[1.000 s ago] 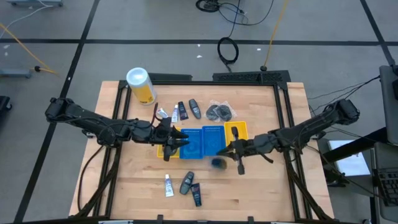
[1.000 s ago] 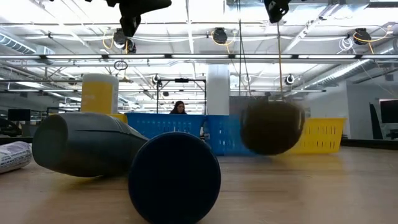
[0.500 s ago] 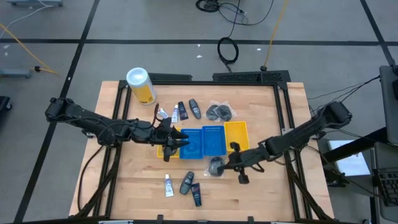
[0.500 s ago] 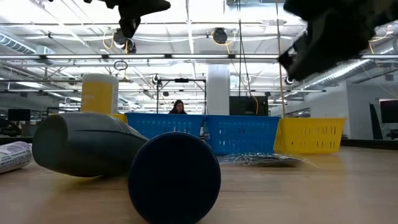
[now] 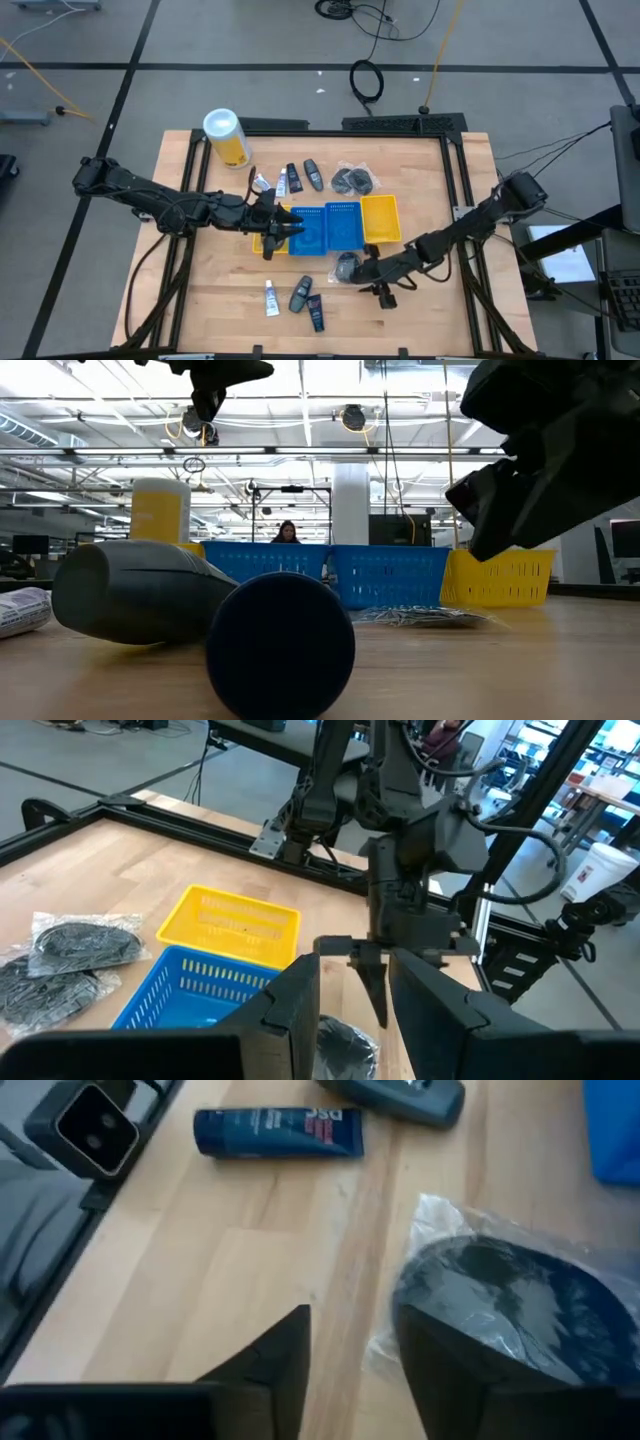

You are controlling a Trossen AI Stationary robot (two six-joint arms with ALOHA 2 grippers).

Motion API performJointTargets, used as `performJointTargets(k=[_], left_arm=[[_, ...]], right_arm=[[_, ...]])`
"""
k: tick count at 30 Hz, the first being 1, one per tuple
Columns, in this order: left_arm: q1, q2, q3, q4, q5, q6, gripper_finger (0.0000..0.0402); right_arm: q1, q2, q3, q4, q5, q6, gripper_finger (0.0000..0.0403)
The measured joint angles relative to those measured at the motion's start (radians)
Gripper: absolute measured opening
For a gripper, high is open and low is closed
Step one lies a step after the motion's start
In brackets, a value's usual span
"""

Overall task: Pick & Place Travel size toiletries
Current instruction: Put the hairbrush into the left yellow bin

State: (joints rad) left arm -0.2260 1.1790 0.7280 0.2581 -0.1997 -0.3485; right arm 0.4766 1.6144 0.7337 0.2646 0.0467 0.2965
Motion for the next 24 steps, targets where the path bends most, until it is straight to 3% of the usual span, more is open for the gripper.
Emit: performJointTargets(k=[6, 18, 24], left_arm=[[0.0, 0.0, 0.0, -0.002, 0.0, 0.0, 0.012], [0.0, 0.0, 0.0, -0.01, 0.0, 0.006, 0.012], [0.0, 0.0, 0.0, -0.017, 0.0, 0.006, 0.012]], right_arm=[[0.014, 0.057, -0.001, 0.038, 0.02, -0.009, 0.0174], [0.072, 0.09, 0.008, 0.065, 0.214, -0.138, 0.017], [0.072, 0.153, 0.027, 0.09, 0.214, -0.147, 0.0169]])
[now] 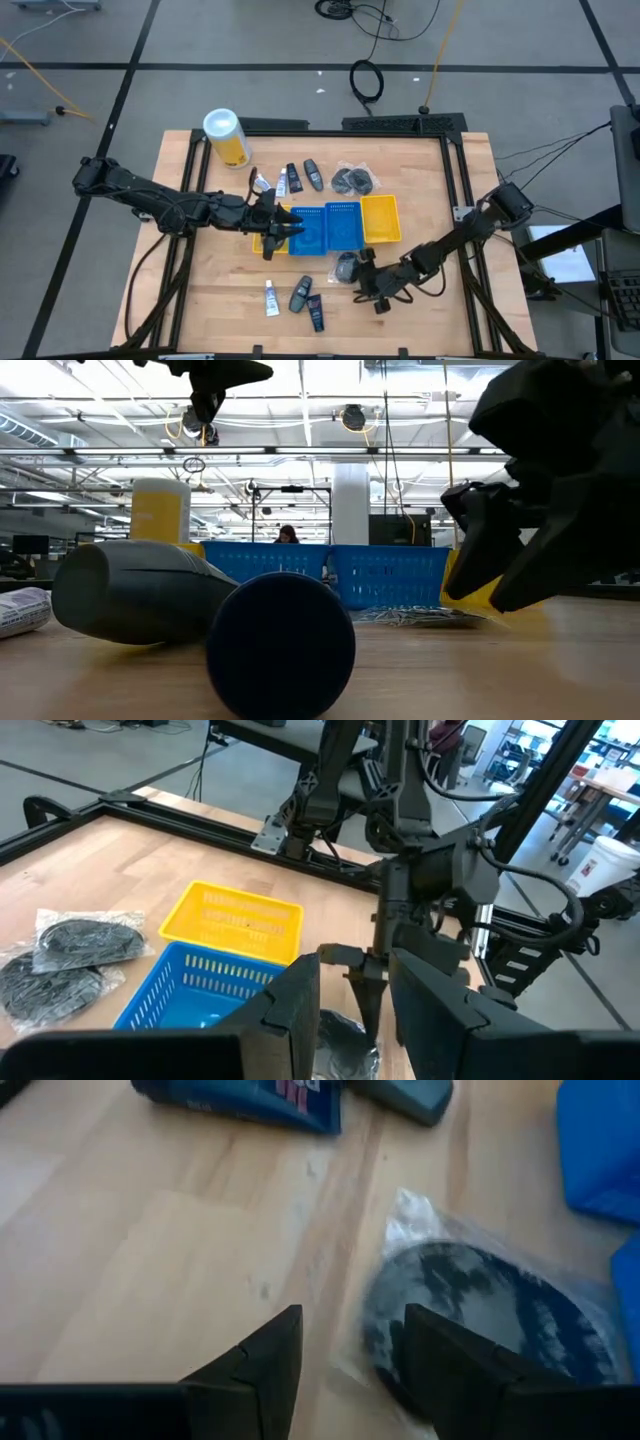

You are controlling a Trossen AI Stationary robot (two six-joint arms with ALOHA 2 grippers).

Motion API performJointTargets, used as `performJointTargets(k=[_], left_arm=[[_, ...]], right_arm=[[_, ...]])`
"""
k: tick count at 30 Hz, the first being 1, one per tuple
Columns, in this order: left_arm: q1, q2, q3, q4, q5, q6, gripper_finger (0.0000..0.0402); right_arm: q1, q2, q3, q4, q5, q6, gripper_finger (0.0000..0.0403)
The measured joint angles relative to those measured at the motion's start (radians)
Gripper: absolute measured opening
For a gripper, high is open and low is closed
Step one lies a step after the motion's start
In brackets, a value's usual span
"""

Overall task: Pick & Place Travel size toiletries
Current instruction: Put the hairbrush into the left yellow bin

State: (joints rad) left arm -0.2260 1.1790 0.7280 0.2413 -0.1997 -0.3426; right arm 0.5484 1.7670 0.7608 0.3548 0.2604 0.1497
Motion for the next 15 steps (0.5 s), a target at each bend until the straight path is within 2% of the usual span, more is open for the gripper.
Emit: performJointTargets(k=[6, 15], left_arm=[[0.0, 0.0, 0.0, -0.008, 0.0, -0.006, 0.012], [0.0, 0.0, 0.0, -0.031, 0.0, -0.01, 0.012]], right_arm=[[0.0, 0.057, 0.03, 0.003, 0.015, -0.037, 0.0169], [-0.001, 0.059, 0.033, -0.099, 0.138, -0.01, 0.0169]])
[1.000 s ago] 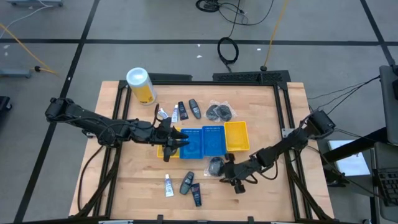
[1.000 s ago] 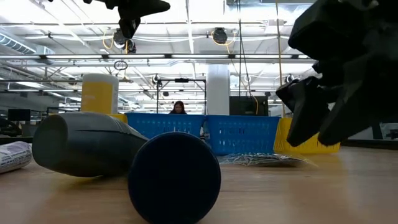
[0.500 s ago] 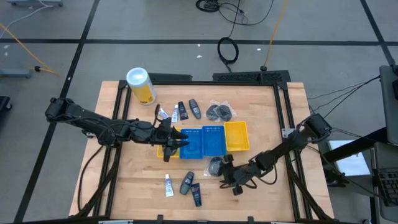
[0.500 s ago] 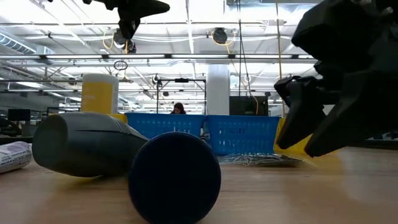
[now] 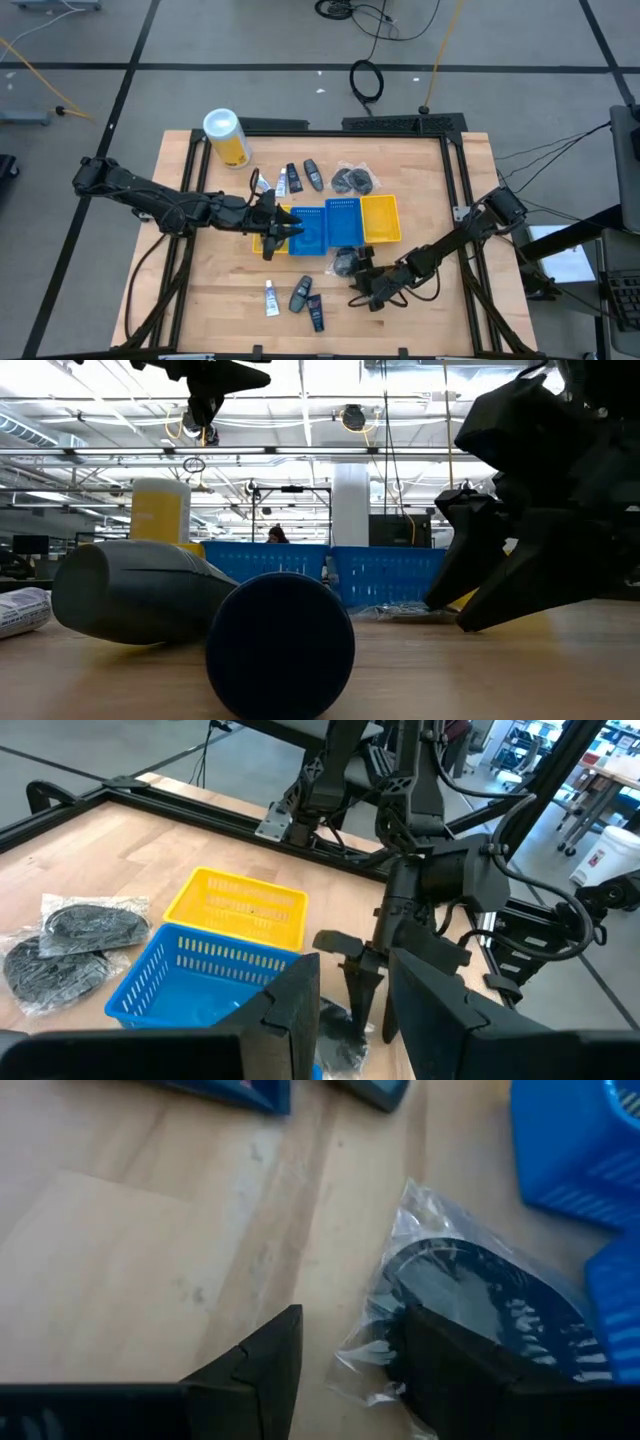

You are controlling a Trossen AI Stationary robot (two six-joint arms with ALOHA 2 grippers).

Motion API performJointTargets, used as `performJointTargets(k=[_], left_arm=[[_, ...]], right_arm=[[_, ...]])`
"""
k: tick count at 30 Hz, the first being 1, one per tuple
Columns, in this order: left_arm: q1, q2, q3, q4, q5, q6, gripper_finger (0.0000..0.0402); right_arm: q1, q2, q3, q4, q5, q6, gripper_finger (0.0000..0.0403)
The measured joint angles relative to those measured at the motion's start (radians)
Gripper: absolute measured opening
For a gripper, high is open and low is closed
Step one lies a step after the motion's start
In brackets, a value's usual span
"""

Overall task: Pick & Place Travel size toiletries
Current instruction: Put the hairbrush into the left yellow bin

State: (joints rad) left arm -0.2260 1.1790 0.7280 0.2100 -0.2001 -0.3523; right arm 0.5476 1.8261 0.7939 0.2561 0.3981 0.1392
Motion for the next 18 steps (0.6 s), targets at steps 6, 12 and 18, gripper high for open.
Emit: performJointTargets(k=[6, 12, 18], left_arm=[[0.0, 0.0, 0.0, 0.0, 0.0, 0.0, 0.012], [0.0, 0.0, 0.0, 0.0, 0.0, -0.001, 0.012], [0.0, 0.0, 0.0, 0.0, 0.0, -0.002, 0.012]], right_arm=[[-0.002, 0.0, 0.0, -0.068, 0.0, 0.067, 0.0153], [0.003, 0.002, -0.001, -0.09, -0.031, 0.09, 0.003], [0.003, 0.001, -0.002, -0.099, -0.045, 0.119, 0.0002]])
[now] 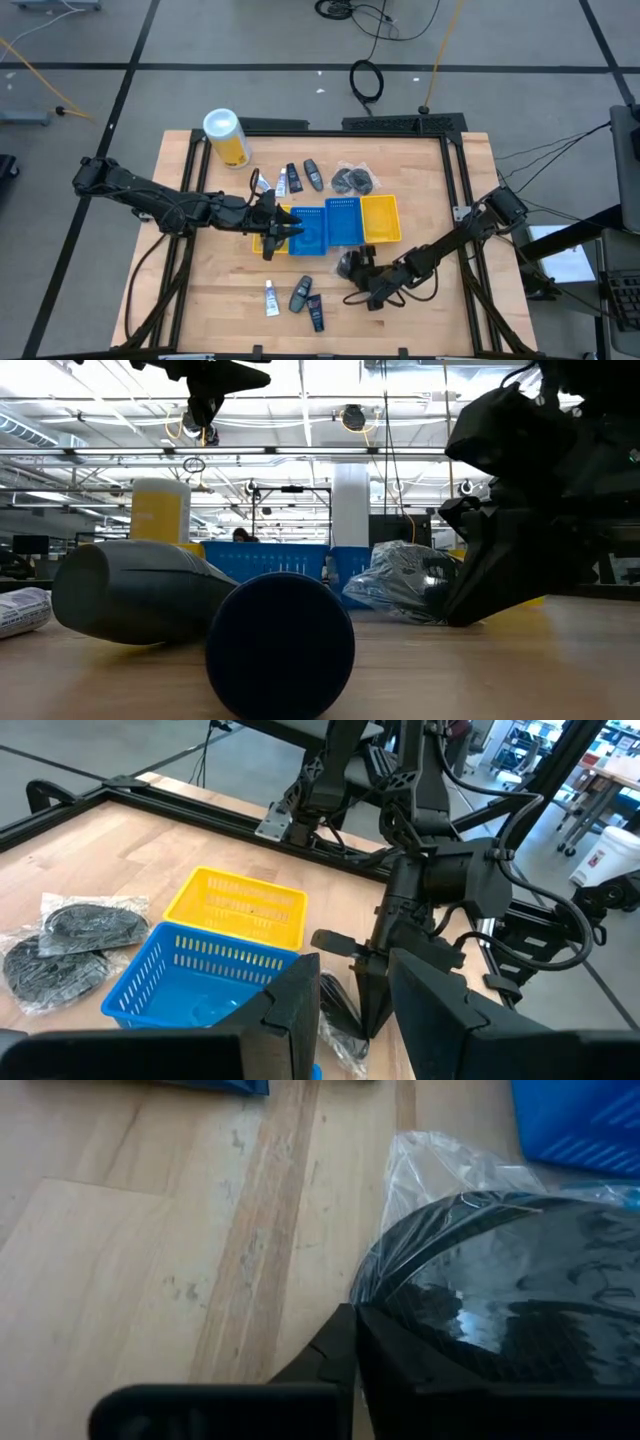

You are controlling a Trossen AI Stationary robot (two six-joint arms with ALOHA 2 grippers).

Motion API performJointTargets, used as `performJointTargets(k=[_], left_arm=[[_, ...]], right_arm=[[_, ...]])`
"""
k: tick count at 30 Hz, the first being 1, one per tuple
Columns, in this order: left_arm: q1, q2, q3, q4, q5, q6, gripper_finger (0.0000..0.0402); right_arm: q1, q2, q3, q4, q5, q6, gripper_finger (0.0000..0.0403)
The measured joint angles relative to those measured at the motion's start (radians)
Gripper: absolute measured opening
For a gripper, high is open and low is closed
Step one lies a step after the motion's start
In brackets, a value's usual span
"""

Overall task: Pick & Place Travel size toiletries
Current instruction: Put the hairbrush into the left yellow bin

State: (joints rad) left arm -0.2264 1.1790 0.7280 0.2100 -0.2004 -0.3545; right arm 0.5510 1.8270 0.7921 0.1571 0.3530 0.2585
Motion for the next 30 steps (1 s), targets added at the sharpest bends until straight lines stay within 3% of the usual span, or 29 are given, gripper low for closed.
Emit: performJointTargets(k=[11, 30], left_arm=[[0.0, 0.0, 0.0, 0.0, 0.0, 0.003, 0.012], [0.0, 0.0, 0.0, 0.003, 0.016, 0.033, 0.012]], right_arm=[[0.03, -0.063, 0.077, -0.039, -0.037, -0.112, 0.0], [0.018, -0.364, 0.082, -0.07, 0.166, -0.322, 0.0]])
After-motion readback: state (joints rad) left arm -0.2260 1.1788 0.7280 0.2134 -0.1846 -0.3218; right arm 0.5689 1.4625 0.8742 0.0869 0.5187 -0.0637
